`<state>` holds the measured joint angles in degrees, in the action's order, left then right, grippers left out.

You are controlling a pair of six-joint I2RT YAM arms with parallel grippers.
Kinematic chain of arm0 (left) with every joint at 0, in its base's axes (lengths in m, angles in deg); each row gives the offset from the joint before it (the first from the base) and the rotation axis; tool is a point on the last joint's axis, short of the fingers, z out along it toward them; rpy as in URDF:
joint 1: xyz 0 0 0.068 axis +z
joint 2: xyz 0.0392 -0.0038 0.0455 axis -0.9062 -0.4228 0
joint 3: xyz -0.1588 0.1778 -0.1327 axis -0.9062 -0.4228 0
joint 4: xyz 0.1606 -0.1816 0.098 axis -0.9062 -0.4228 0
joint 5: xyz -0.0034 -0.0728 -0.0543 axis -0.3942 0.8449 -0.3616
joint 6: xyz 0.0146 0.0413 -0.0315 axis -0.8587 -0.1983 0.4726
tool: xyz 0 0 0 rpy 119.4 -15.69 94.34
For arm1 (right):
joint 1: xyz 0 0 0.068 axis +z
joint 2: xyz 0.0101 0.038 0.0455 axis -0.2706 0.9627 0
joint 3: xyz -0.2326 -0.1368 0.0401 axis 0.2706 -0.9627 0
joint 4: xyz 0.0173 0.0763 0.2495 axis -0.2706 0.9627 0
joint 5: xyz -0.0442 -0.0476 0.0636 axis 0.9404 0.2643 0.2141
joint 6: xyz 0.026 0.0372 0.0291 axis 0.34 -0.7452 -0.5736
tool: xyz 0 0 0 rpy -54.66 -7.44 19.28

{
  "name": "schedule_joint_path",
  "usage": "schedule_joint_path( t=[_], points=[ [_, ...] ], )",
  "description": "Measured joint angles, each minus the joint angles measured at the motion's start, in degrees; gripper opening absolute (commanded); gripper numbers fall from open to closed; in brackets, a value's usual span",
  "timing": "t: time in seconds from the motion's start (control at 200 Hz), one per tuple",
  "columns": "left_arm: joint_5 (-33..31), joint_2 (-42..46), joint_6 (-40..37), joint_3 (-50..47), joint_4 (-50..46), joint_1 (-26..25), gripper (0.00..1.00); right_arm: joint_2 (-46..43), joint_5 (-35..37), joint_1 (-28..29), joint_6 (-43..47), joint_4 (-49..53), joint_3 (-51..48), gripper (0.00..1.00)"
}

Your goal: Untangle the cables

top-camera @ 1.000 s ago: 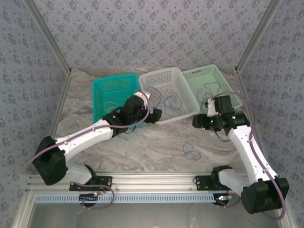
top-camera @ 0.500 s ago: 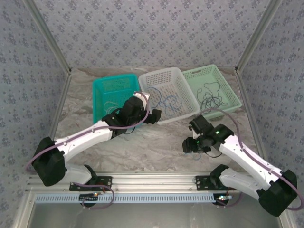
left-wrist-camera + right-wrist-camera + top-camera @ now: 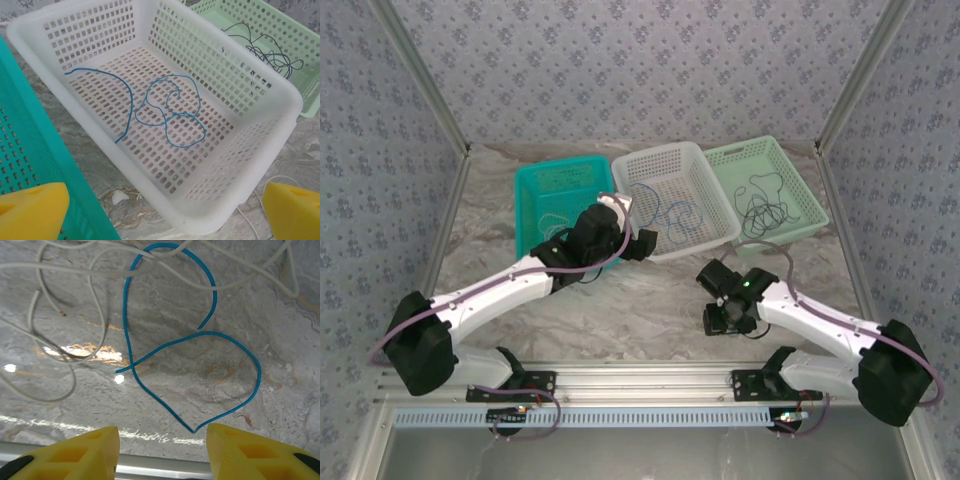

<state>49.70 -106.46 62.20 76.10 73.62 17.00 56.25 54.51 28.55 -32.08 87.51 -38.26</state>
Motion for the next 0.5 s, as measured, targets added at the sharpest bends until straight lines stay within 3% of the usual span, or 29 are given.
schedule_joint_path(
  t=[0.26,0.5],
  points=[
    [-0.02,1.09,0.37,-0.90,-0.02,0.00,0.99,1.55,3.21,0.35,-0.04,-3.23,-1.73,0.34],
    [-0.02,1.38,0.42,-0.98,0.00,0.00,0.99,1.66,4.74,1.16,-0.24,-4.74,-2.69,0.13]
  ],
)
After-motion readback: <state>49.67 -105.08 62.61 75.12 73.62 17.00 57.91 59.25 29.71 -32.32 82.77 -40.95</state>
